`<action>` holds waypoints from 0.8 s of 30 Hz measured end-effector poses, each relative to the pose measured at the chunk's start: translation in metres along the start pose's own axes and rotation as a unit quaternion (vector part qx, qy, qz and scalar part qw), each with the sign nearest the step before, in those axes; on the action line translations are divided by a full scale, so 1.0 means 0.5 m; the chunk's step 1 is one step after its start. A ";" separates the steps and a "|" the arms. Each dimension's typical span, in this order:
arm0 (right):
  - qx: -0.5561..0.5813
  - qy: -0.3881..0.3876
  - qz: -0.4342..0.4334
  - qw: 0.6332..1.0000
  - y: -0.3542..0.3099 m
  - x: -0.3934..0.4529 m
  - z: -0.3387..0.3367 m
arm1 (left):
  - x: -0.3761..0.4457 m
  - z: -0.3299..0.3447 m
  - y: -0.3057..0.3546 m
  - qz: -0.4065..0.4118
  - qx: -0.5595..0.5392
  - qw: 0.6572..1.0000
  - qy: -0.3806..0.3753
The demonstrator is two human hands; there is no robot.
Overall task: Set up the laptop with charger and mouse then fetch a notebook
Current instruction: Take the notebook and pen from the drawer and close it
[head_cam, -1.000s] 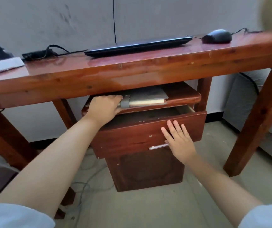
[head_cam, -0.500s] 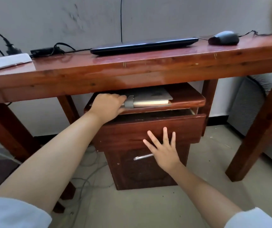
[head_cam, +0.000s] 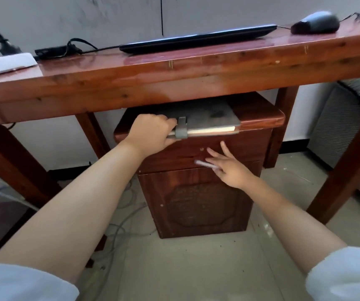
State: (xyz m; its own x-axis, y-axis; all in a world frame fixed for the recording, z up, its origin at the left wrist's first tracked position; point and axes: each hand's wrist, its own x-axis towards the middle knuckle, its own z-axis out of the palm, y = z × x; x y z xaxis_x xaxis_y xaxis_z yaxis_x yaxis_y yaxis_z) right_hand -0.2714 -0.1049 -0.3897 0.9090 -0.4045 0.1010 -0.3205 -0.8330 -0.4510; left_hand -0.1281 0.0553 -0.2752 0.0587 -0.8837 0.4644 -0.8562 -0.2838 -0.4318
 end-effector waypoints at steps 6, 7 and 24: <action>0.326 0.257 0.160 0.895 -0.013 -0.052 0.005 | -0.018 0.021 0.021 -0.015 0.018 1.000 0.016; 0.352 0.267 0.184 0.878 -0.013 -0.054 0.007 | -0.019 0.021 0.023 -0.016 0.021 1.000 0.011; 0.644 0.189 0.468 0.575 -0.211 -0.142 -0.240 | -0.032 -0.192 0.046 -0.080 -0.221 0.947 -0.218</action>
State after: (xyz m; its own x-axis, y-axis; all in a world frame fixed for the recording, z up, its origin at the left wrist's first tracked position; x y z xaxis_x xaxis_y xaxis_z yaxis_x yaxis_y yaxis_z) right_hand -0.3340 -0.0336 -0.2430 0.2989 -0.7043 -0.6440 0.0623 0.6878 -0.7232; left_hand -0.1978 0.0985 -0.2182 0.3287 -0.9399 0.0920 -0.9444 -0.3275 0.0280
